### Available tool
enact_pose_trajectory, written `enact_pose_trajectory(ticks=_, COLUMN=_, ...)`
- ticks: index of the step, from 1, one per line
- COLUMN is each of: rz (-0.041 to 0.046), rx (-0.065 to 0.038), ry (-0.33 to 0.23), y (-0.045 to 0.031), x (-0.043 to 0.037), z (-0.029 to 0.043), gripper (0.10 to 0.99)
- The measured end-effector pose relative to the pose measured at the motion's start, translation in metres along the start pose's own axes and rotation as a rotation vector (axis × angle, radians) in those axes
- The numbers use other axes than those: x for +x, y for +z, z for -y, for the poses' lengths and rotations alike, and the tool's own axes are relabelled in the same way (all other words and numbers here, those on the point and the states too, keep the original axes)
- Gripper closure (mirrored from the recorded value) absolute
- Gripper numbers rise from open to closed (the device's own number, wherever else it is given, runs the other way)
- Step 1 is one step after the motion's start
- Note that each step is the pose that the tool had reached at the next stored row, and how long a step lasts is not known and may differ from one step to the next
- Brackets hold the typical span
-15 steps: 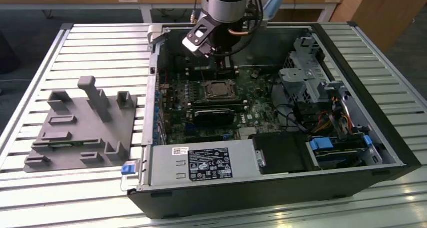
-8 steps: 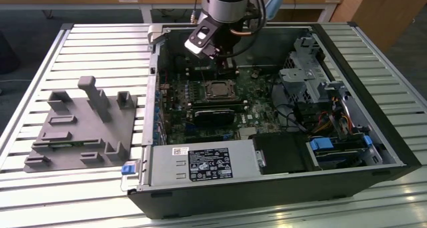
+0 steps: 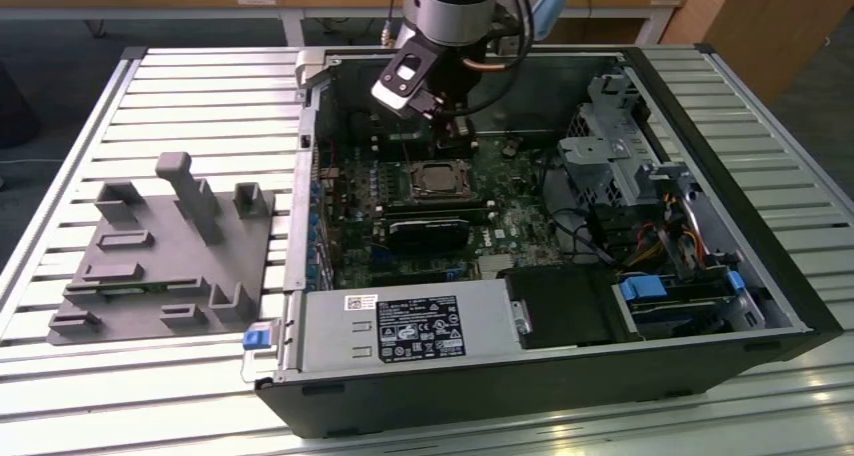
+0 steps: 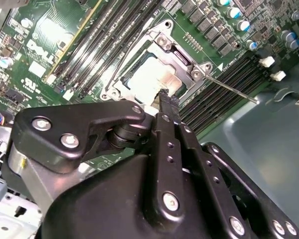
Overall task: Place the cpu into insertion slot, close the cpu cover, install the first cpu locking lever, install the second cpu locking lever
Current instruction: 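Install the first cpu locking lever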
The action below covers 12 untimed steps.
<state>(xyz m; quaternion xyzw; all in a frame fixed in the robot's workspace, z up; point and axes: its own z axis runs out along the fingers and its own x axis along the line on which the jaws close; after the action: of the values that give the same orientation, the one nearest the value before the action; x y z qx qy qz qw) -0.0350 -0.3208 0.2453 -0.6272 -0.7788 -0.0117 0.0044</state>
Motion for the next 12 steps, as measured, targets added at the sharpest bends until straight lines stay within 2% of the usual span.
enact_pose_trajectory(ticks=12, rz=-0.0013, rx=0.002, ry=-0.11, y=0.0, x=0.0, z=0.0, gripper=0.98)
